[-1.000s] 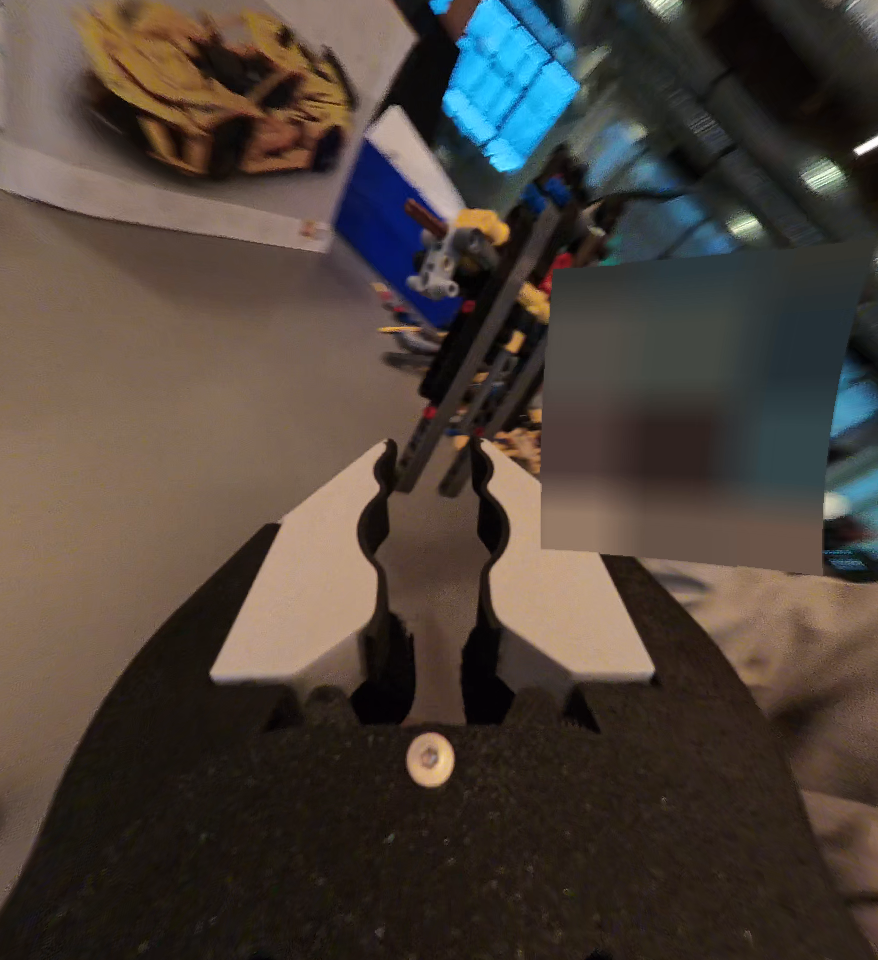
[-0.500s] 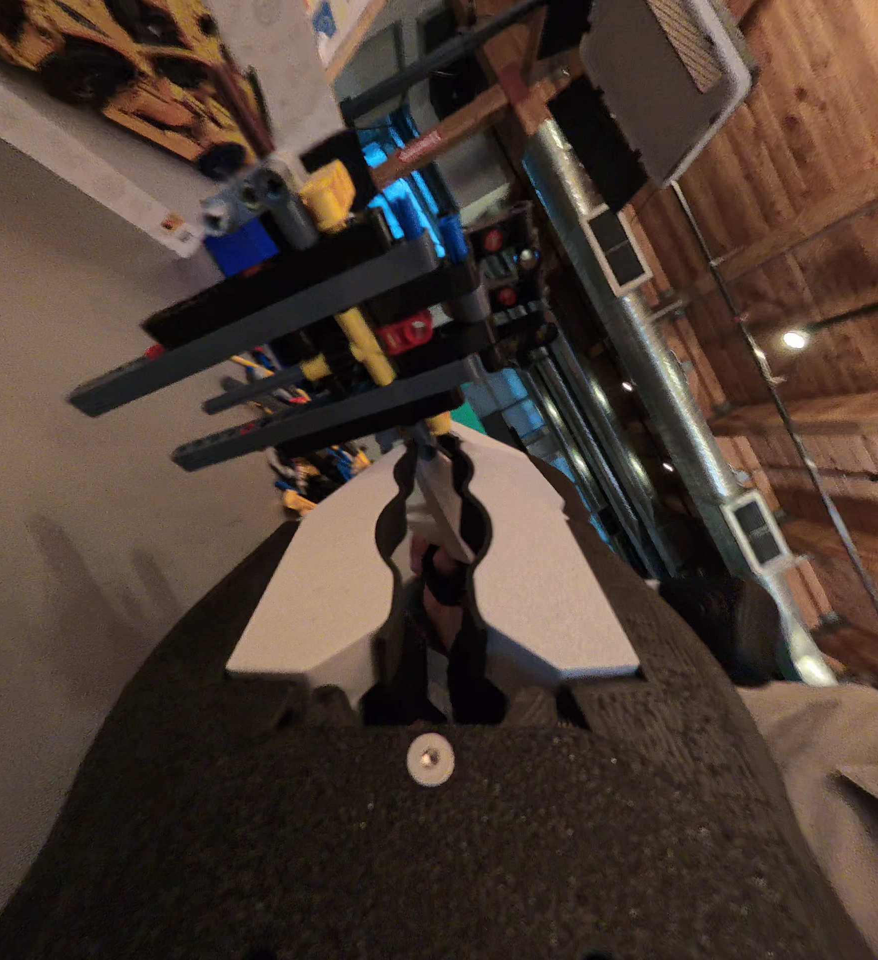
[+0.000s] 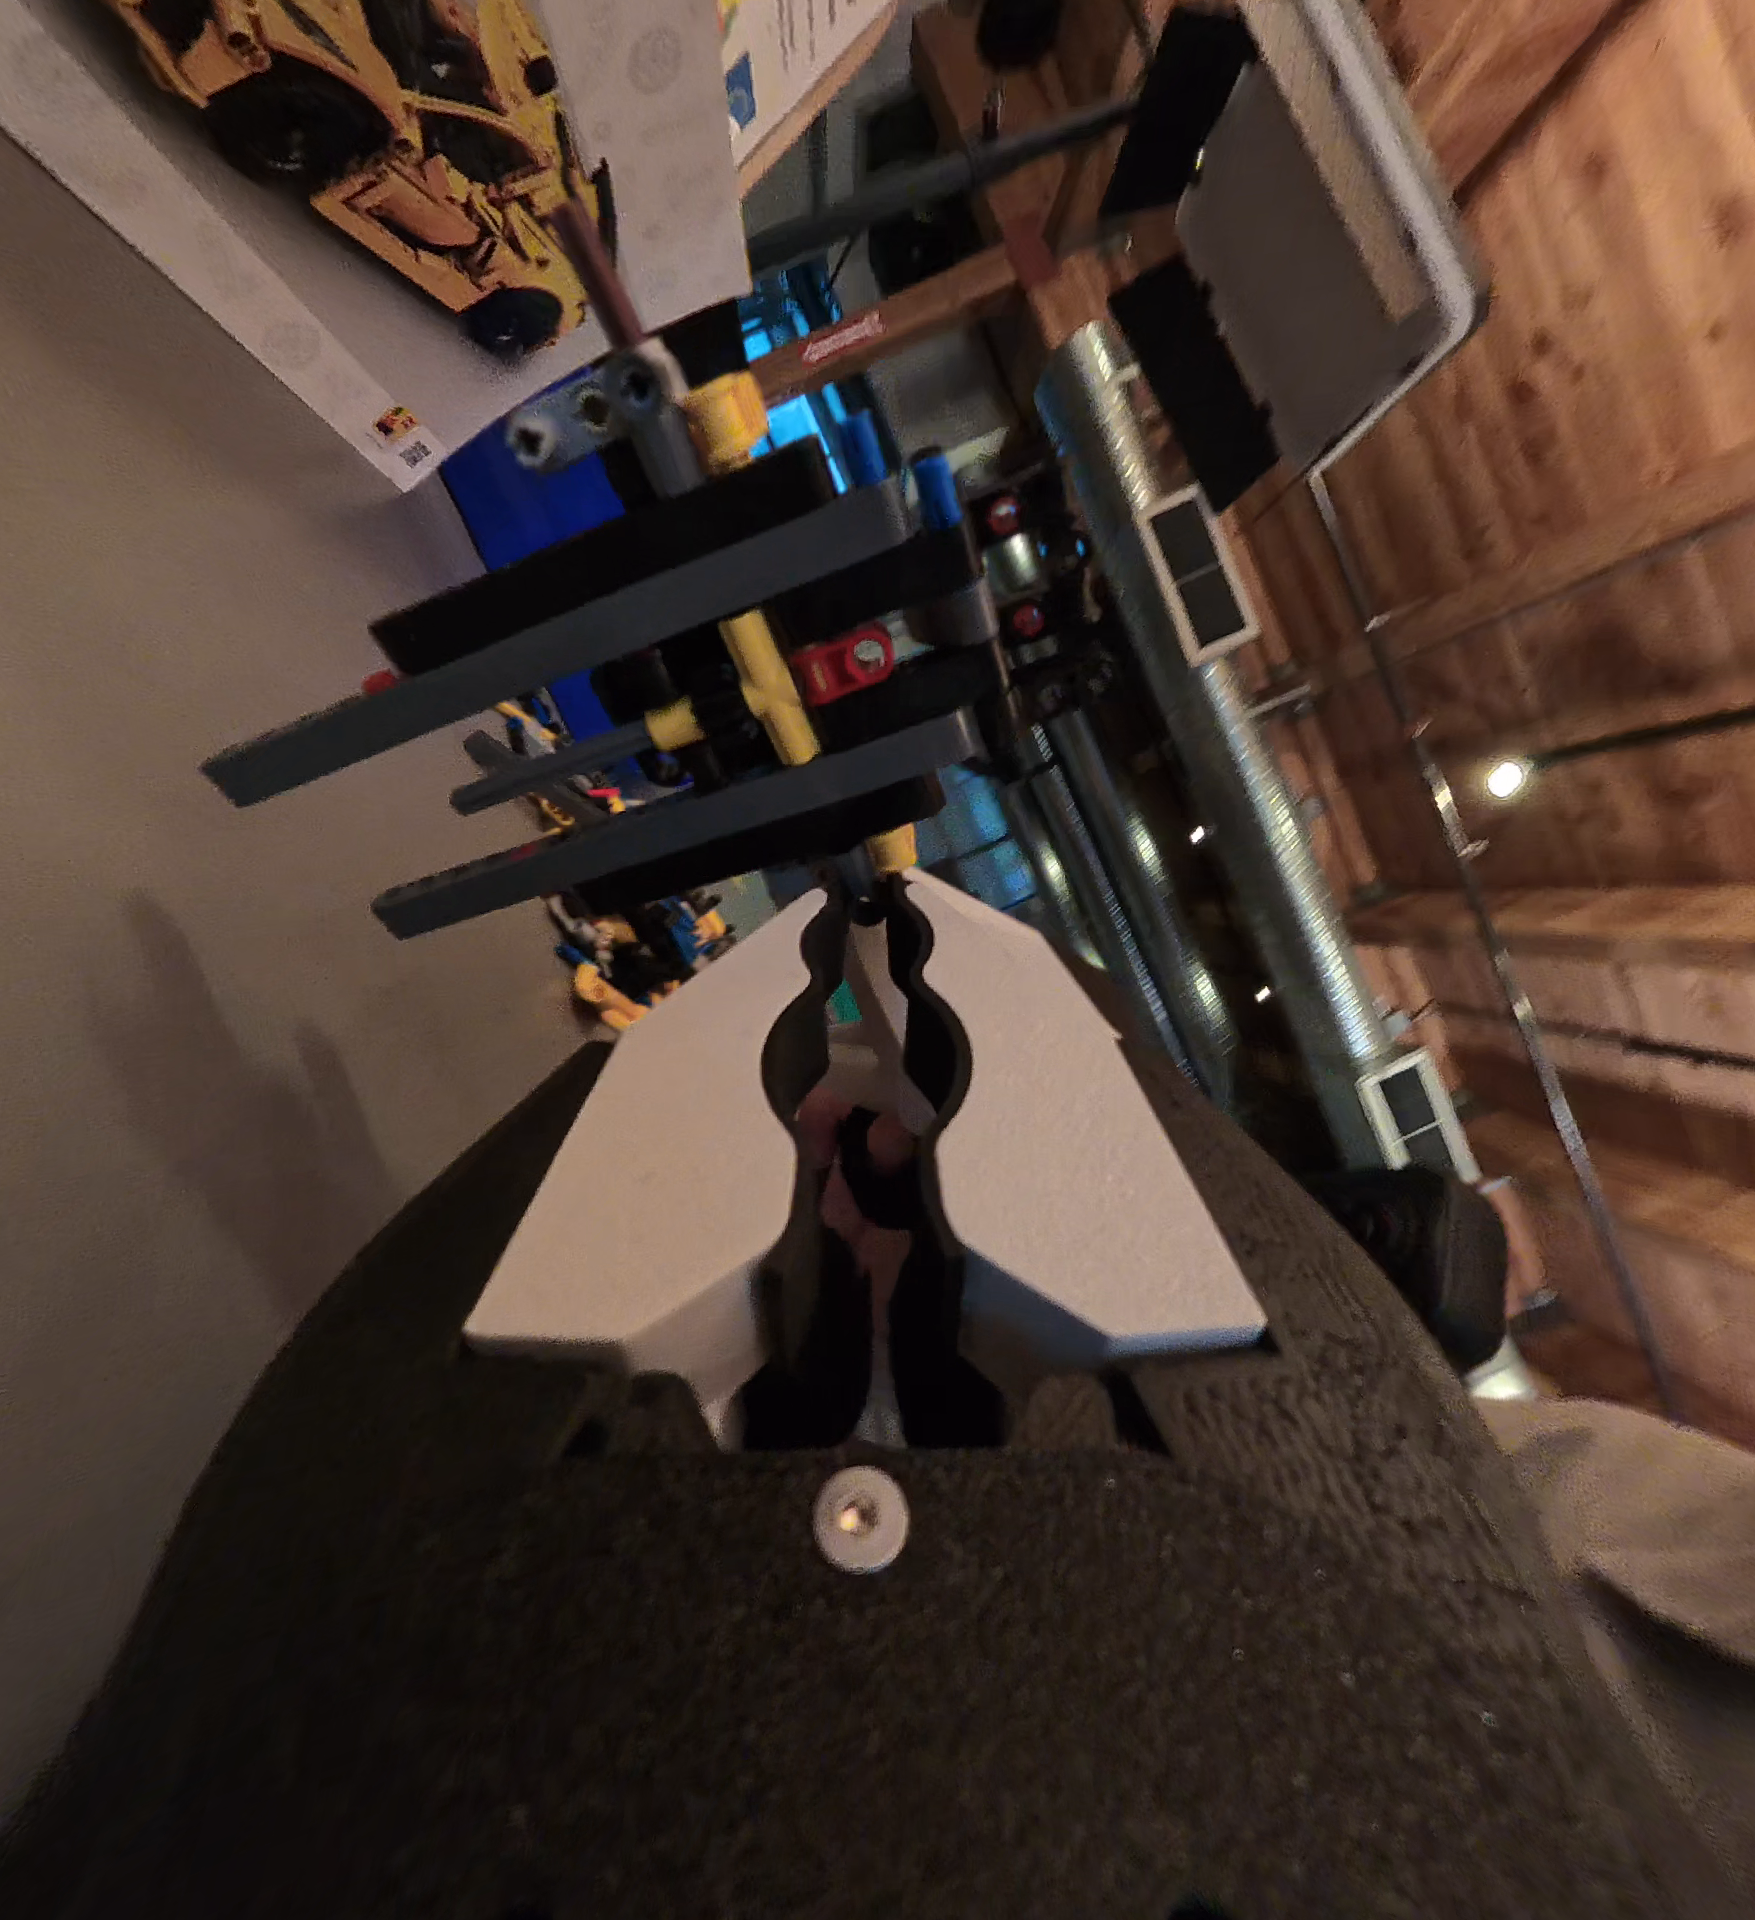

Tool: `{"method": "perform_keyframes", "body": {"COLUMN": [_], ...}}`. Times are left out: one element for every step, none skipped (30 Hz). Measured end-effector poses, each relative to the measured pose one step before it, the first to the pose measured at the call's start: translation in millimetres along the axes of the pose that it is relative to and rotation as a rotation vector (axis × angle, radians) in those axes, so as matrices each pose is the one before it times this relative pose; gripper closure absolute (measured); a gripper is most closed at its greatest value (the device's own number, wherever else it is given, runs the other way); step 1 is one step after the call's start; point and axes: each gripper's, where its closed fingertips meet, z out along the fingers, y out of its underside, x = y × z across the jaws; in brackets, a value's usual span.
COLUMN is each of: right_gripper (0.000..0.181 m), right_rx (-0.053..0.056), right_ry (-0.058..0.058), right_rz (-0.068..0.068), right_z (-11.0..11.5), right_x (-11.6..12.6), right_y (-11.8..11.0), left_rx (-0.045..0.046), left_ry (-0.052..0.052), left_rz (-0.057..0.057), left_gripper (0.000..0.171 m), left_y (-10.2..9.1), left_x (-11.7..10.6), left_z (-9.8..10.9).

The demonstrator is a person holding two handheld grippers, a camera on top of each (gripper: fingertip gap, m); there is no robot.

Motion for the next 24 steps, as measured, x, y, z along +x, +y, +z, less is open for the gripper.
{"method": "perform_keyframes", "body": {"right_gripper": [0.179, 0.179, 0.179, 0.179, 0.179, 0.179, 0.179, 0.179, 0.179, 0.179, 0.179, 0.179, 0.179, 0.179, 0.179, 0.18, 0.18, 0.18, 0.18, 0.179, 0.179, 0.179, 0.179, 0.178], "right_rx": [0.0108, 0.0055, 0.0039, -0.0049, -0.0025, -0.0042, 0.0061, 0.0157, 0.0077, 0.0103, 0.0102, -0.0062, 0.0052, 0.006, -0.0027, 0.0086, 0.0062, -0.008, -0.0013, 0.001, -0.0001, 0.0091, 0.0128, 0.0127], "right_ry": [-0.017, -0.0207, -0.0342, -0.0306, -0.0255, -0.0055, 0.0034, -0.0218, -0.0271, -0.0288, -0.0511, -0.0638, -0.0445, -0.0294, -0.0244, -0.0256, -0.0269, -0.0058, 0.0183, 0.0237, 0.027, 0.0097, 0.0018, -0.027], "right_rz": [0.0203, 0.0463, 0.0547, 0.0399, 0.0278, -0.0066, -0.0374, 0.0022, 0.0455, 0.0501, 0.0964, 0.1263, 0.094, 0.0558, 0.0468, 0.0598, 0.0545, 0.0087, -0.0469, -0.0819, -0.0812, -0.0381, -0.0042, 0.011], "right_z": [-0.26, 0.13, 0.58, 0.81, 0.28, 0.03, -0.64, -0.68, -0.1, -0.34, -0.64, -0.17, -0.23, -0.1, 0.28, -0.89, -0.9, 0.09, 0.15, -0.11, -0.26, -0.24, -0.55, 0.12], "right_x": [0.76, 0.92, -0.31, 0.32, -1.34, -1.04, 0.99, -1.24, -1.32, 0.23, -0.23, -1.99, -0.83, -0.07, -0.32, 0.33, 0.39, 0.93, 0.05, -2.18, -1.63, -2.55, -1.33, -2.87], "right_y": [-0.64, 0.37, 0.84, 2.68, 1.81, 1.86, 0.59, -0.63, 0.44, 0.32, 0.08, 1.48, 0.52, 0.31, 1.12, -0.68, -0.3, 2.42, 1.2, -0.2, -0.52, -1.87, -1.58, -0.46], "left_rx": [-0.01961, -0.01373, -0.01104, -0.01311, -0.0135, -0.01276, -0.01552, -0.01351, -0.0123, -0.01093, -0.01393, -0.0203, -0.01619, -0.01111, -0.00814, -0.00425, -0.00558, -0.00706, 0.0004, 0.00818, 0.00958, -0.00084, -0.00639, -0.00069], "left_ry": [-0.012, -0.0126, -0.0113, -0.0095, -0.0093, -0.0093, -0.0051, -0.0048, -0.0073, -0.0079, -0.0151, -0.0266, -0.0229, -0.0154, -0.0106, -0.0005, 0.002, -0.0011, 0.0075, 0.0169, 0.0183, 0.0145, 0.0077, 0.0021], "left_rz": [0.0385, 0.027, 0.0155, 0.01, 0.0123, 0.0144, 0.0171, 0.0203, 0.0239, 0.0292, 0.0457, 0.0645, 0.055, 0.0316, 0.0152, -0.0019, -0.0139, -0.0187, -0.0258, -0.0197, 0.0013, 0.0209, 0.025, 0.0285], "left_gripper": [0.165, 0.165, 0.165, 0.166, 0.165, 0.165, 0.165, 0.165, 0.165, 0.166, 0.166, 0.166, 0.166, 0.166, 0.166, 0.166, 0.166, 0.166, 0.166, 0.166, 0.166, 0.166, 0.166, 0.166], "left_y": [0.82, 0.8, 1.2, 1.37, 1.67, 1.67, 1.37, 0.67, 0.9, 1.21, 1.44, 1.59, 0.98, 0.94, 1.48, 1.06, 0.8, 0.86, 0.63, -0.23, -0.94, -0.2, -0.35, -1.65], "left_x": [1.0, -0.04, -1.14, -1.52, -1.53, -1.02, -0.09, 0.49, 0.54, 0.79, 0.71, -0.45, -0.74, -1.17, -1.28, -0.7, -1.08, -2.02, -0.9, 0.89, 2.38, 2.83, 1.87, 1.27], "left_z": [-0.38, -0.36, -0.26, -0.12, -0.03, -0.07, -0.1, -0.38, -0.59, -0.36, 0.2, 0.73, 0.88, 1.09, 1.09, 1.31, 1.43, 1.13, 0.72, -0.39, -1.34, -0.95, -1.17, -1.86]}}
